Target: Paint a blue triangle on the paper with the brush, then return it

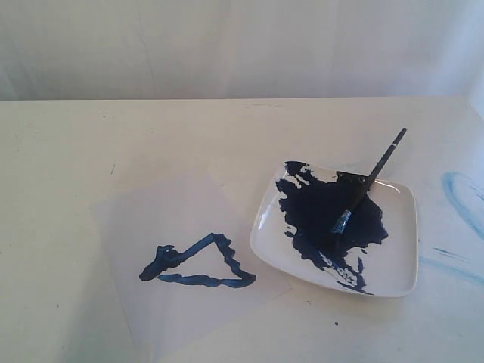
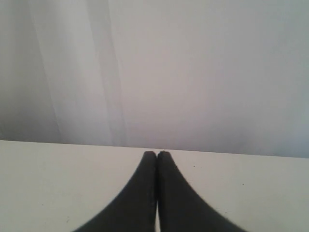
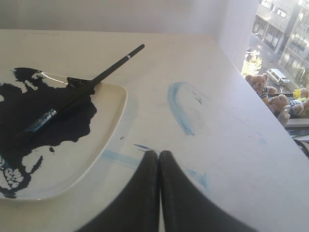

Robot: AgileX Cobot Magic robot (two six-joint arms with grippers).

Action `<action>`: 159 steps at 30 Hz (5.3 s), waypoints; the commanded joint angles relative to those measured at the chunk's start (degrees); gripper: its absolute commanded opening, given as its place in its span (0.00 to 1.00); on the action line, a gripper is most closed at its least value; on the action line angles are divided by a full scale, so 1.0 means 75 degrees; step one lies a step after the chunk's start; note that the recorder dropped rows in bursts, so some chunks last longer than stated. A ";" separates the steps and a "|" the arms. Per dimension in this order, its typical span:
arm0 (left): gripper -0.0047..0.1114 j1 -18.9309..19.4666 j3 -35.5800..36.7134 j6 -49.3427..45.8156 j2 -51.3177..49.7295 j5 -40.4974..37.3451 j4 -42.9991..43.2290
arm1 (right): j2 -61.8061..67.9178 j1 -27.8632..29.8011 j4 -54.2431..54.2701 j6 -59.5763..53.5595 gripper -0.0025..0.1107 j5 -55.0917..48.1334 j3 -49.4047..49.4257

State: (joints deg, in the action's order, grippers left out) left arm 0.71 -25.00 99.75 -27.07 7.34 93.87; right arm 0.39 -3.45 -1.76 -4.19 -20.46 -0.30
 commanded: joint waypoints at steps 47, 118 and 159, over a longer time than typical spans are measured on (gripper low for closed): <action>0.04 0.0021 0.3250 -1.3699 0.3424 -0.3238 -1.2706 | -0.0052 0.0061 -0.0077 -0.0072 0.02 0.0045 0.0040; 0.04 0.0290 0.3250 -1.3959 0.3609 -0.3803 -1.2798 | -0.0052 0.0059 -0.0077 -0.0159 0.02 0.0045 0.0040; 0.04 0.0264 0.3250 -1.3959 0.3609 -0.3787 -1.2798 | -0.0052 -0.1001 -0.0077 -0.0159 0.02 0.0045 0.0040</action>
State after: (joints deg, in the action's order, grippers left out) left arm 2.74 -1.05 -4.82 -0.28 -20.76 -1.94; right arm 0.39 -10.29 -1.76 -5.05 -20.46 -0.30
